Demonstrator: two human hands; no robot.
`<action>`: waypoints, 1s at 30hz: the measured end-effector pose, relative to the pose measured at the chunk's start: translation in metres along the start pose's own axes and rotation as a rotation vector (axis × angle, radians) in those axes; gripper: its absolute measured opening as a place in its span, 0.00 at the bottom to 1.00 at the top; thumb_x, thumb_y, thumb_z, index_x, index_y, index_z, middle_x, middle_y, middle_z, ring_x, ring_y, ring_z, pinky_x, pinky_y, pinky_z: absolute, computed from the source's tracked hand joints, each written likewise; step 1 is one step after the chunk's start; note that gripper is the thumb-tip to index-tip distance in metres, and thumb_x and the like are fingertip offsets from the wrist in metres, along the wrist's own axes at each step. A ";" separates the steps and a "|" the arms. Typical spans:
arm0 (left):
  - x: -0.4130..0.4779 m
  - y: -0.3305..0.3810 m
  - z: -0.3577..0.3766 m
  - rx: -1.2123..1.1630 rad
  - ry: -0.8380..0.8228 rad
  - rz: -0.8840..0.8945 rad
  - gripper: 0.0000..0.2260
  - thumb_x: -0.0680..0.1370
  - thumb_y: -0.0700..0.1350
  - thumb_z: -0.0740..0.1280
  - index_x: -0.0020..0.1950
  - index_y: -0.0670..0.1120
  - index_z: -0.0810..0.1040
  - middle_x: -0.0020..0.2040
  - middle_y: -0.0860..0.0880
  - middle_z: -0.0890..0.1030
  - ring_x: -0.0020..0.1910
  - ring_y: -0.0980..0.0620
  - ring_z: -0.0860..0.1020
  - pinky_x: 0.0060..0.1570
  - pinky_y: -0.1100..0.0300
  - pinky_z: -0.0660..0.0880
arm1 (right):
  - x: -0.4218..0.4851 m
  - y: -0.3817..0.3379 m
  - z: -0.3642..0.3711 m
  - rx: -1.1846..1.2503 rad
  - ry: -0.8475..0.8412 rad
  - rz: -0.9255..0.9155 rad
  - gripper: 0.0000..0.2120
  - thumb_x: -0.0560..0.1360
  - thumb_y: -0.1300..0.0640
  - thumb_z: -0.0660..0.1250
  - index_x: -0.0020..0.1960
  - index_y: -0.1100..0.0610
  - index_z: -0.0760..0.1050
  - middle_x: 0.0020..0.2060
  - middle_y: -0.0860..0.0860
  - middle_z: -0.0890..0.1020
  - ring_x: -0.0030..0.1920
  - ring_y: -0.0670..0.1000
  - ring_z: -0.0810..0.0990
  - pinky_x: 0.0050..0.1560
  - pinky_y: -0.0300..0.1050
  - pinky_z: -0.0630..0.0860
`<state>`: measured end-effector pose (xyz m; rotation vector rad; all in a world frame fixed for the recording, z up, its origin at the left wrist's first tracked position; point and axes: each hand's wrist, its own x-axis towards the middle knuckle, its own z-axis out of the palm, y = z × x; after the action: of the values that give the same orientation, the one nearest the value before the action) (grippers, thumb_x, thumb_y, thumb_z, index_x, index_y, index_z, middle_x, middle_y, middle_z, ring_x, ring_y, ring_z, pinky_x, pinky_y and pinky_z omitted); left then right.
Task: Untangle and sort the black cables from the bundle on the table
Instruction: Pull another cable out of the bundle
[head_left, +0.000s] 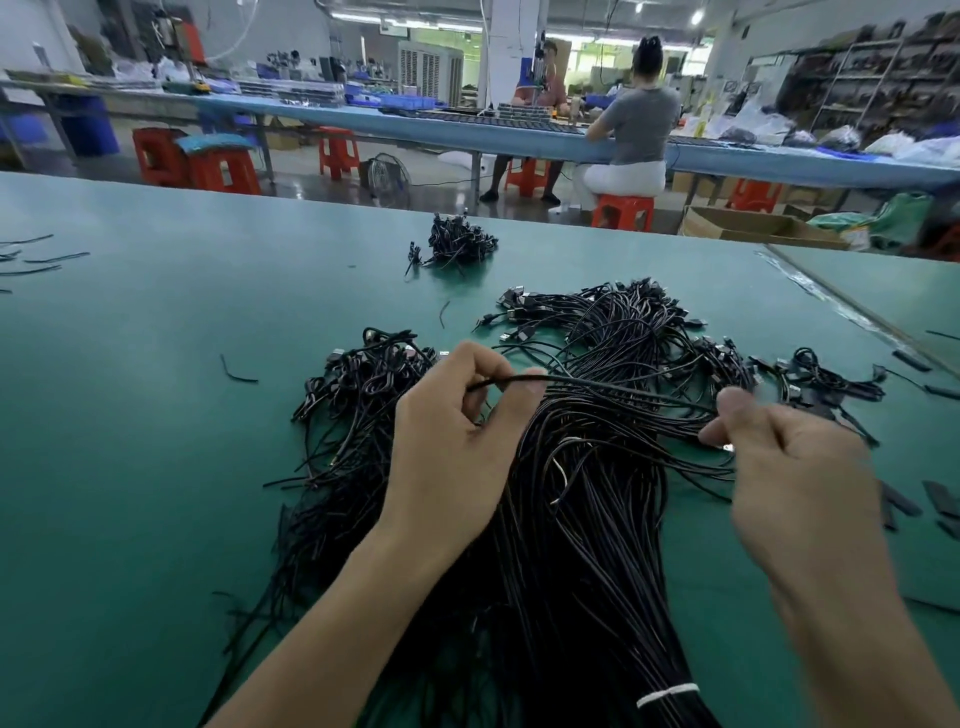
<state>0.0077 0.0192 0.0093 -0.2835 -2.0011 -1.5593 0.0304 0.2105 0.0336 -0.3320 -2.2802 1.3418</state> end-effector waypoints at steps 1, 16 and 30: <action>-0.001 0.005 0.000 0.030 0.031 0.052 0.08 0.78 0.52 0.69 0.39 0.56 0.74 0.33 0.60 0.69 0.32 0.58 0.65 0.35 0.68 0.64 | 0.001 0.004 0.000 -0.090 -0.030 -0.018 0.21 0.81 0.46 0.62 0.33 0.53 0.77 0.14 0.44 0.67 0.21 0.46 0.63 0.28 0.43 0.61; -0.003 0.015 -0.007 0.636 -0.095 0.292 0.10 0.81 0.53 0.58 0.48 0.51 0.76 0.43 0.56 0.72 0.43 0.53 0.71 0.42 0.56 0.68 | -0.027 -0.024 0.023 0.186 -0.465 -0.222 0.13 0.78 0.44 0.61 0.42 0.49 0.79 0.22 0.43 0.69 0.26 0.45 0.67 0.28 0.50 0.69; -0.001 0.021 -0.013 -0.286 -0.804 -0.491 0.25 0.84 0.58 0.57 0.29 0.49 0.75 0.24 0.54 0.62 0.23 0.58 0.59 0.23 0.68 0.58 | -0.006 -0.004 0.020 0.592 -0.063 0.113 0.14 0.82 0.53 0.62 0.39 0.53 0.78 0.22 0.42 0.65 0.24 0.42 0.60 0.28 0.40 0.58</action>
<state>0.0231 0.0132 0.0279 -0.6524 -2.5689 -2.3100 0.0253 0.1904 0.0270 -0.2166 -1.8133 2.0219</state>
